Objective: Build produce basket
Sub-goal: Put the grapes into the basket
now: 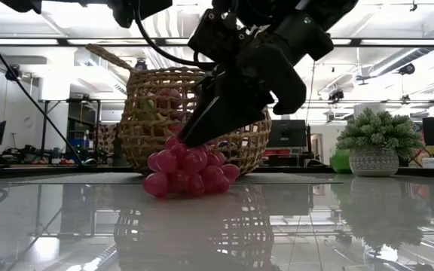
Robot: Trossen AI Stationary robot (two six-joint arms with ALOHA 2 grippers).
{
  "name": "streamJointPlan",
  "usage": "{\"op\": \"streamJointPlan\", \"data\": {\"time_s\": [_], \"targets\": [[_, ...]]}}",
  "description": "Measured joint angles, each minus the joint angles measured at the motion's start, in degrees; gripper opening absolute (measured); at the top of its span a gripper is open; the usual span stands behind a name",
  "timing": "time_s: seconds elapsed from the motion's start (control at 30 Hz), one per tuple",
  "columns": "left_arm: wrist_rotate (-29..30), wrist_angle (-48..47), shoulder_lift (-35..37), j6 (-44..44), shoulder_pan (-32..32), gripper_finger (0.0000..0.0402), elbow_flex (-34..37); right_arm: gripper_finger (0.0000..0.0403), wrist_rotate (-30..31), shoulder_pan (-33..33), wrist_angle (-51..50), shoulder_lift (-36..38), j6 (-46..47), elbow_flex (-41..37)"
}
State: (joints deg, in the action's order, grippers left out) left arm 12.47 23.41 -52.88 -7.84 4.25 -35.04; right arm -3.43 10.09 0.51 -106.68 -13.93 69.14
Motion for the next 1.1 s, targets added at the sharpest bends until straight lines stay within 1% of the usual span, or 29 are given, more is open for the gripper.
{"op": "streamJointPlan", "data": {"time_s": [0.3,0.47,0.57,0.73,0.93,1.1], "targets": [[0.0,0.1,0.1,-0.2,0.0,0.0388,0.2,0.0183,0.6,0.0,-1.4,1.0,1.3,0.7],[0.0,0.1,0.2,-0.3,0.0,0.0388,0.2,0.0183,0.3,0.0,0.1,0.6,2.4,1.4],[0.0,0.3,0.1,-0.5,0.0,0.0388,0.2,0.0182,-1.9,0.0,0.9,-0.1,3.8,1.6],[0.0,0.2,0.2,-0.6,0.0,0.0388,0.2,0.0183,-7.0,0.3,5.1,-1.4,5.7,1.7],[0.0,0.2,0.3,-0.5,0.0,0.0388,0.3,0.0182,-8.6,1.2,4.2,-2.8,7.9,1.7],[0.0,0.1,0.3,-0.5,0.0,0.0388,0.3,0.0182,-8.6,1.0,4.4,-4.3,8.4,1.7]]}}
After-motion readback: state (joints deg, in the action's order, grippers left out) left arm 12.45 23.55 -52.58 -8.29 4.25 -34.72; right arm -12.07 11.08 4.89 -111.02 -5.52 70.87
